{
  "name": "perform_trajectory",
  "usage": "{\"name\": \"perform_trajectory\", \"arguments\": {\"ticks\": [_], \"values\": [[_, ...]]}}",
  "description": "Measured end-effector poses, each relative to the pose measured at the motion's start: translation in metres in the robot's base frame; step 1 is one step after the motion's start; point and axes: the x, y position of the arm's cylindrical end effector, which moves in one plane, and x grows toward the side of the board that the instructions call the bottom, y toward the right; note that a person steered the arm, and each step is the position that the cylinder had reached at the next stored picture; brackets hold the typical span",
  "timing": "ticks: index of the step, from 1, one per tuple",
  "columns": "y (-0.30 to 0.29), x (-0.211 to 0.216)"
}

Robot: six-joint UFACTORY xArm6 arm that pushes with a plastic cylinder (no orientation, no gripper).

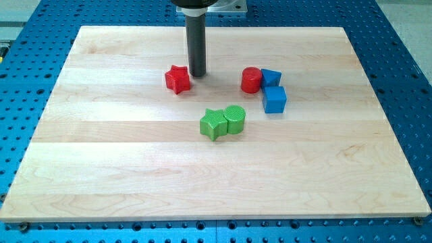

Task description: Move red star towards top center

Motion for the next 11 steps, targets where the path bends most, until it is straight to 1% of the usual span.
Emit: {"name": "perform_trajectory", "arguments": {"ticks": [1, 2, 3, 4, 5, 6, 7, 8, 9, 10, 11], "values": [[0.0, 0.0], [0.0, 0.032], [-0.008, 0.037], [-0.038, 0.066], [-0.04, 0.087], [-0.045, 0.068], [-0.065, 0.058], [-0.092, 0.058], [-0.111, 0.046], [-0.067, 0.012], [-0.012, -0.013]]}}
